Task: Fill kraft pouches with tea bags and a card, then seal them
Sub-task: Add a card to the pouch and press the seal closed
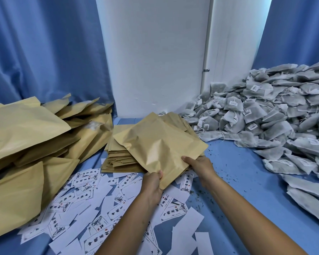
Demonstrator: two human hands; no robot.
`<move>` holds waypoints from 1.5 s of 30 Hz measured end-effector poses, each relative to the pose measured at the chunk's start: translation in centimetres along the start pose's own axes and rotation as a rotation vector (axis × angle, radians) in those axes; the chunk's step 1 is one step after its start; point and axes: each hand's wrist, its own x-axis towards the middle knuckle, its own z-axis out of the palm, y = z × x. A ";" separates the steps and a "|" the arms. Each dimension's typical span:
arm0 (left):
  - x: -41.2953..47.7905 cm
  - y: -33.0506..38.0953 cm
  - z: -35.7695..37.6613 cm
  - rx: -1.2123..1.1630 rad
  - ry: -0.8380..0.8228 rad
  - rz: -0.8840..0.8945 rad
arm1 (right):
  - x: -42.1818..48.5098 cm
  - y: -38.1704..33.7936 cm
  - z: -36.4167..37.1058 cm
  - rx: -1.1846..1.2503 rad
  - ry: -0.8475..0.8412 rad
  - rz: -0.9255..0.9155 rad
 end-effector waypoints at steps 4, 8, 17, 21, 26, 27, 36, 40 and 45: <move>-0.1 -0.3 0.2 -0.022 -0.026 -0.009 | 0.0 -0.1 0.0 0.009 0.057 -0.010; -0.1 -0.3 -0.1 -0.028 -0.034 0.000 | -0.5 0.1 0.3 0.013 -0.026 0.004; -0.2 -0.5 0.1 -0.020 -0.037 0.032 | -1.3 0.6 0.7 0.077 -0.100 0.076; -0.3 -0.8 -0.1 0.048 -0.112 0.036 | -1.4 1.3 0.9 0.025 -0.076 0.112; -0.3 -1.2 -1.1 0.207 -0.132 0.003 | -1.4 1.2 0.8 0.032 -0.073 0.109; -0.2 -1.1 -1.2 0.230 -0.132 -0.005 | -1.5 1.3 0.9 0.042 -0.096 0.108; -0.2 -1.2 -1.5 0.532 -0.137 0.096 | -1.6 2.4 0.9 0.088 -0.060 0.120; -0.3 -1.0 -1.8 0.520 -0.178 0.029 | -1.5 2.5 0.4 0.070 -0.105 0.154; 0.0 -1.0 -1.7 0.539 -0.134 0.031 | -1.8 2.8 0.4 0.023 -0.259 0.173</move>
